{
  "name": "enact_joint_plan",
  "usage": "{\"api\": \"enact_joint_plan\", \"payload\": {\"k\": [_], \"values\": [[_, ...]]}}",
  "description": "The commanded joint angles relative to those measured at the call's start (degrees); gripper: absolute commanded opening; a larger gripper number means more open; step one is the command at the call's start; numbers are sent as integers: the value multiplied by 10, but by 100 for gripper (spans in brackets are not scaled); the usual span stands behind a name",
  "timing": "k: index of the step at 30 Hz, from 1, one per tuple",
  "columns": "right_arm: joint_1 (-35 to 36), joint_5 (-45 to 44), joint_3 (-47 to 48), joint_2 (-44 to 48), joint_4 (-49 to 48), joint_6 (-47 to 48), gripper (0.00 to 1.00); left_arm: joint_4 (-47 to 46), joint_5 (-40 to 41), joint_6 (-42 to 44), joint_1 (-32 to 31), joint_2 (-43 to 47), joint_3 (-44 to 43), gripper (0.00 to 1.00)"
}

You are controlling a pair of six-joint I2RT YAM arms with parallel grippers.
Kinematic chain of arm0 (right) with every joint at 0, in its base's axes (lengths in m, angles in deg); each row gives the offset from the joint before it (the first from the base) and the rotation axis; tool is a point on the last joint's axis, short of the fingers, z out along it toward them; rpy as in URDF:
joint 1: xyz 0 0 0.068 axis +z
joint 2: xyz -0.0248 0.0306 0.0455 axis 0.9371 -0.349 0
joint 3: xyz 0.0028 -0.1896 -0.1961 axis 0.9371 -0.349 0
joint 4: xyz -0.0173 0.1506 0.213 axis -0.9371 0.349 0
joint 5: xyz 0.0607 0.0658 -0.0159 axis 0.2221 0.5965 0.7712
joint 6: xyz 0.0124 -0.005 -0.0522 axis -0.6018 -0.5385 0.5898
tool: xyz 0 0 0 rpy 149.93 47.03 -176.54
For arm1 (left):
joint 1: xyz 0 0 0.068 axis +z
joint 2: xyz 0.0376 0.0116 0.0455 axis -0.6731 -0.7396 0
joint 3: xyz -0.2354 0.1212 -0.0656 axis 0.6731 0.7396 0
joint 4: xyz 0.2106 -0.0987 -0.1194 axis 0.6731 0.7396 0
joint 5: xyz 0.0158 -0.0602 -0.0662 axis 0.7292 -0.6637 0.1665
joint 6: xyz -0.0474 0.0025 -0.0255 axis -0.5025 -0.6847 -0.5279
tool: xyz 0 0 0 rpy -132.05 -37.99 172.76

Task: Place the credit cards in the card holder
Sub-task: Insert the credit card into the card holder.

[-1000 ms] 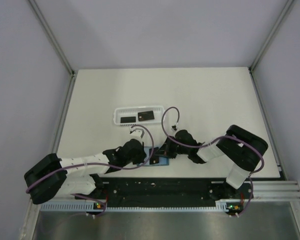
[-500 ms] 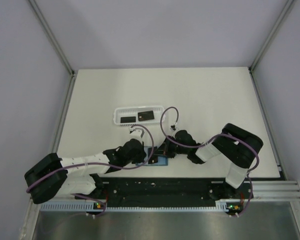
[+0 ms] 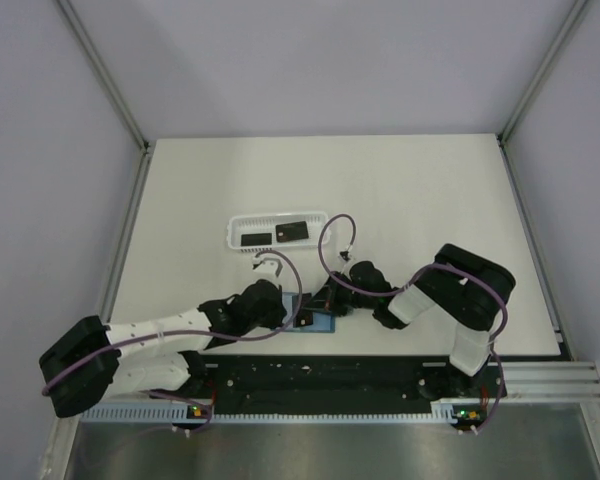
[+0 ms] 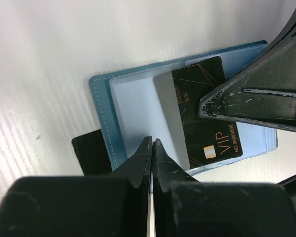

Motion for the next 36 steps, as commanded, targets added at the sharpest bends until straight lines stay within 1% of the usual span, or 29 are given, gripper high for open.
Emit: {"api": "enact_joint_plan", "payload": {"k": [1, 3, 8, 12, 14, 17, 20, 27, 36], "values": [[8, -14, 5, -20, 17, 7, 0, 65, 44, -25, 2, 45, -12, 2], [9, -14, 6, -22, 20, 8, 0, 93, 70, -44, 2, 64, -19, 5], [9, -12, 5, -21, 24, 9, 0, 160, 132, -86, 2, 75, -31, 6], [8, -11, 6, -19, 27, 11, 0, 179, 151, -103, 2, 66, -36, 7], [8, -11, 9, -17, 30, 14, 0, 179, 155, -104, 2, 56, -37, 10], [8, -9, 10, -17, 32, 15, 0, 173, 154, -100, 3, 39, -38, 16], [8, -8, 13, -17, 36, 16, 0, 160, 146, -91, 3, 22, -39, 18], [8, -6, 17, -15, 44, 22, 0, 93, 87, -52, 3, -1, -30, 18], [9, -4, 27, -19, 48, 22, 0, 67, 48, -34, 2, -29, -31, 15]]}}
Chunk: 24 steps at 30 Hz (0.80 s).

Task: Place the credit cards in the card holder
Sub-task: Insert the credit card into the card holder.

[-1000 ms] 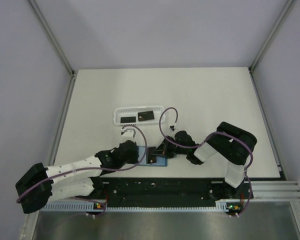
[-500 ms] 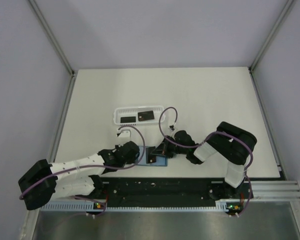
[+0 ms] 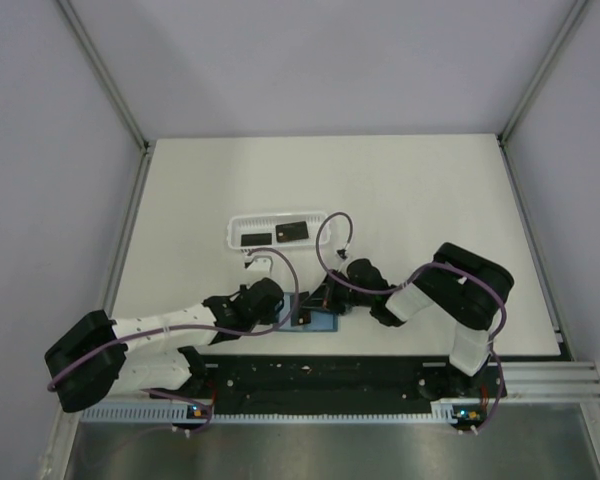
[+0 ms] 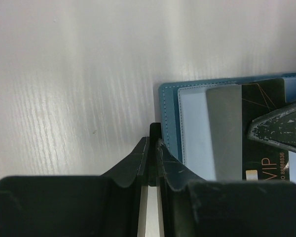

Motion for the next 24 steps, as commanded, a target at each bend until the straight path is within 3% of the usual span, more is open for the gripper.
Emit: {"api": "enact_joint_plan", "payload": {"k": [1, 8, 13, 19, 24], "values": [[8, -9, 14, -16, 35, 20, 0, -34, -58, 7, -3, -14, -3, 14], [10, -4, 21, -23, 24, 10, 0, -40, -67, 3, -7, -9, 11, 13], [11, -23, 16, 18, 78, 31, 14, -43, -67, -1, -7, -6, 15, 13], [11, -63, 49, 112, 261, 92, 34, -47, -68, -1, -7, -6, 16, 12], [17, -111, 115, 157, 439, 156, 44, -49, -71, 1, -7, -5, 17, 12]]}}
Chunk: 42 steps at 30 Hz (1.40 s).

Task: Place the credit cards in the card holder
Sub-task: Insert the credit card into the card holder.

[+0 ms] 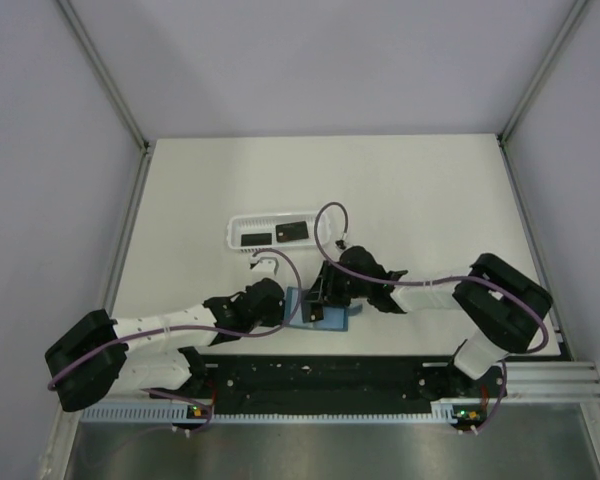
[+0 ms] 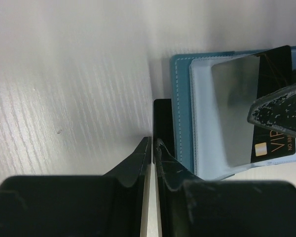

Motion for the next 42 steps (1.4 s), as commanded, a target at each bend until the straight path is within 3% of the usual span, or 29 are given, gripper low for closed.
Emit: {"api": "enact_joint_plan", "payload": {"k": [1, 6, 16, 28, 42], "values": [[12, -67, 66, 45, 201, 77, 44, -9, -14, -4, -2, -2, 10, 12], [14, -87, 85, 60, 269, 94, 45, -10, -14, -4, -3, 1, 12, 12], [15, -68, 63, 46, 228, 81, 45, -10, -18, 4, -2, -7, 3, 12], [15, -112, 91, 79, 304, 105, 54, -10, -19, 4, -3, -21, -7, 11], [15, -64, 75, 31, 211, 74, 36, -3, -16, 7, -3, -17, -11, 11]]}}
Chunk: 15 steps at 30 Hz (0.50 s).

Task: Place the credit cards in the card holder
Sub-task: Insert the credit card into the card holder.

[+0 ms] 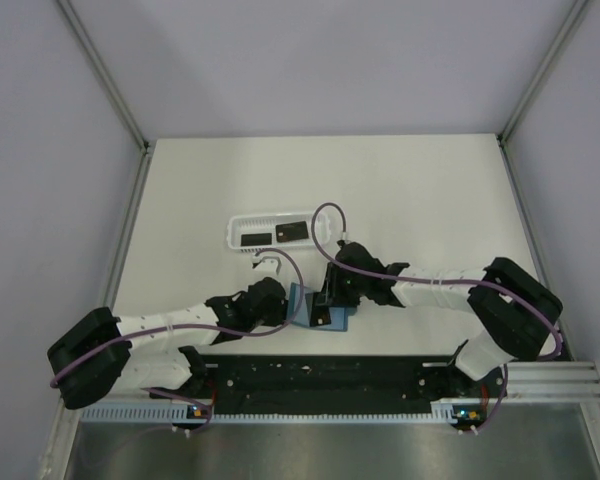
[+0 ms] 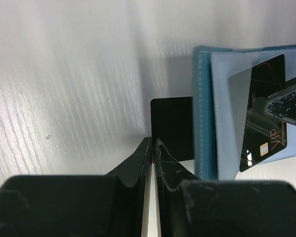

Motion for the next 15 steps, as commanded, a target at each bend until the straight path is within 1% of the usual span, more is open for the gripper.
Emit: {"api": "enact_joint_plan", "payload": {"k": [1, 5, 11, 15], "values": [[9, 17, -2, -23, -52, -16, 35, 17, 0, 4, -3, -4, -8, 11], [9, 32, -8, -42, -87, -31, 29, 18, 1, 5, -2, -3, -8, 11], [8, 39, -14, -58, -108, -45, 17, 17, -4, 4, -3, -4, -7, 11], [8, 36, -18, -63, -108, -45, 14, 38, 2, 2, -3, 15, -12, 11]]}}
